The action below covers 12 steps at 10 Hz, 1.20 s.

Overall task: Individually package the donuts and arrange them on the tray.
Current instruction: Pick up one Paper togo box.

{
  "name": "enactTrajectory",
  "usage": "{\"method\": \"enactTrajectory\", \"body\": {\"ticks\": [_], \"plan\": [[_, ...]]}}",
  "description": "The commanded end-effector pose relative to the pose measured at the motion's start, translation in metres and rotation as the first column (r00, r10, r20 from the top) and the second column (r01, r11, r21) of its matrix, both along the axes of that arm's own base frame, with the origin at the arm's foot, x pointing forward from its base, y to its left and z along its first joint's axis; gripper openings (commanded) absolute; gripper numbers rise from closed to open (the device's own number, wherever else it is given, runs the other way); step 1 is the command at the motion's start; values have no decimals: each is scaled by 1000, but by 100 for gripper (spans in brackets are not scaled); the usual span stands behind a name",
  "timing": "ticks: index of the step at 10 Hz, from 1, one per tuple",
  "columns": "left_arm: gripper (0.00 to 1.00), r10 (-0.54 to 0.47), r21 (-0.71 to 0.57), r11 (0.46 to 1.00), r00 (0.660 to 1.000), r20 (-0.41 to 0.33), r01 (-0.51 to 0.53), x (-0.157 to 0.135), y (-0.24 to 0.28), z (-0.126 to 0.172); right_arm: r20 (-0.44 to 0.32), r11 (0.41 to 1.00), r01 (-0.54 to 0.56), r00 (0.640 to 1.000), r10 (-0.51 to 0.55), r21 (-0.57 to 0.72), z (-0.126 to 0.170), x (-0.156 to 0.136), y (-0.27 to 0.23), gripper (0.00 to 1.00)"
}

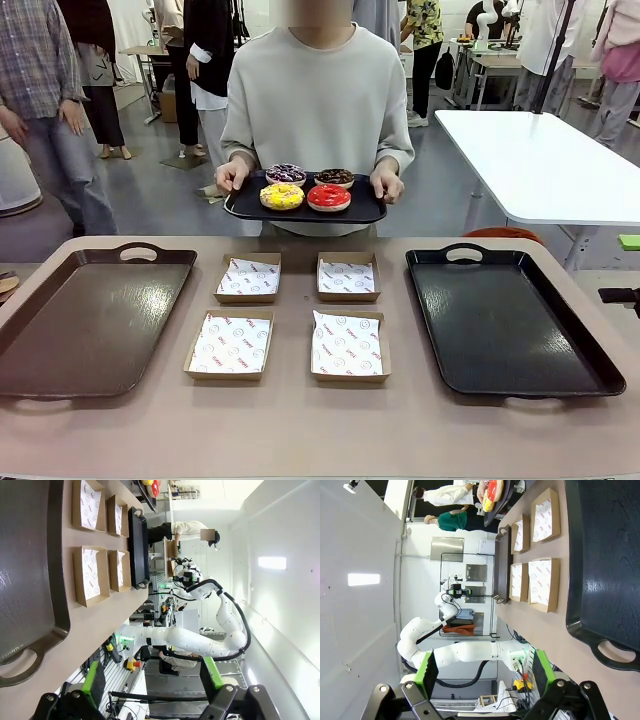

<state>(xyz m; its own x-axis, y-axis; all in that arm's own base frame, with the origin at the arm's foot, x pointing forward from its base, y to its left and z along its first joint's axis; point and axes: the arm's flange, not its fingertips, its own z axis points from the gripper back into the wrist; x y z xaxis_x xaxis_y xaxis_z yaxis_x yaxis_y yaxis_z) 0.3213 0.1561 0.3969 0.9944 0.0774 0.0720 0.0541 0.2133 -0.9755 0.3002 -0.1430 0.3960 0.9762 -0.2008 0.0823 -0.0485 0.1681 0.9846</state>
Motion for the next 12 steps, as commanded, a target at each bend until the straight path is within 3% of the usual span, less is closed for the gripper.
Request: {"method": "enactTrajectory", "body": {"ticks": [1, 4, 6, 8, 9, 12], "plan": [[100, 0, 0, 1000, 1000, 0, 0, 0, 0, 0, 0, 1000, -1, 1000, 1, 3, 0, 0, 0, 100], [100, -38, 329, 943, 998, -39, 49, 35, -69, 76, 0, 1000, -1, 1000, 1, 3, 0, 0, 0, 100], [100, -62, 554, 828, 996, -64, 87, 52, -137, 109, 0, 1000, -1, 1000, 1, 3, 0, 0, 0, 100], [100, -63, 724, 682, 995, -80, 102, 60, -211, 105, 0, 1000, -1, 1000, 1, 3, 0, 0, 0, 100], [100, -55, 795, 601, 997, -60, 81, 64, -250, 88, 0, 1000, -1, 1000, 1, 3, 0, 0, 0, 100], [100, -39, 878, 477, 999, -25, 40, 70, -315, 43, 0, 1000, -1, 1000, 1, 3, 0, 0, 0, 100]]}}
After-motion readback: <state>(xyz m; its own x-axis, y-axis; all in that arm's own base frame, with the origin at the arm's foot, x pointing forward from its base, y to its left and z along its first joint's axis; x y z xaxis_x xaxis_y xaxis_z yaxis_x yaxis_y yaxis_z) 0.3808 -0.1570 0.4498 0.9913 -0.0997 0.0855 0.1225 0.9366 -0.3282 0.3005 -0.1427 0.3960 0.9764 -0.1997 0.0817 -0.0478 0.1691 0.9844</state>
